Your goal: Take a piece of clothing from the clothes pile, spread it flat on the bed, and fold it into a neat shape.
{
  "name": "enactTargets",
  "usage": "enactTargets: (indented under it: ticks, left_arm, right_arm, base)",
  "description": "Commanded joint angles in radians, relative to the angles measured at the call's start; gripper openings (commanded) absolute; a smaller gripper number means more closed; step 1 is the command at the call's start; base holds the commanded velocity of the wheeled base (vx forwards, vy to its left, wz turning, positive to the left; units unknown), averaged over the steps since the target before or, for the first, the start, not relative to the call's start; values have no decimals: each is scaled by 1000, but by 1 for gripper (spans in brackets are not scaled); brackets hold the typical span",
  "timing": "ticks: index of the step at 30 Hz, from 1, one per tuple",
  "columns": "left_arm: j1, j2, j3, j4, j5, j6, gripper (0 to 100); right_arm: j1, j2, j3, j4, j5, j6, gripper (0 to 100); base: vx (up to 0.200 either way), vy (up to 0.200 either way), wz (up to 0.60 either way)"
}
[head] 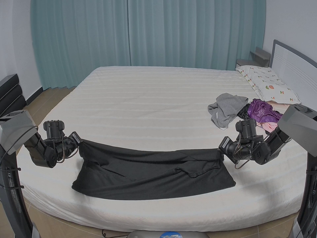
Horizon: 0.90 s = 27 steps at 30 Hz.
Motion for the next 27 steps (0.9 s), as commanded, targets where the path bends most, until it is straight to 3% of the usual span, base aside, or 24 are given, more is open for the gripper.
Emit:
enactTargets:
  ticks: [1, 14, 19, 27]
  left_arm:
    - [-6, 21, 0, -1, 1, 0, 0]
    - [5, 4, 59, -8, -1, 15, 0]
    - [40, 12, 123, -11, -8, 142, 0]
    - [40, 56, 167, -13, -7, 216, 0]
  right_arm:
    - [2, 2, 12, 2, 0, -2, 0]
    - [5, -24, 87, -7, -2, -40, 0]
    - [3, -36, 156, -8, 0, -103, 0]
    - [10, -13, 180, -8, 0, -179, 0]
  base:
    - [0, 0, 0]
    - [0, 0, 0]
    - [0, 0, 0]
    - [0, 0, 0]
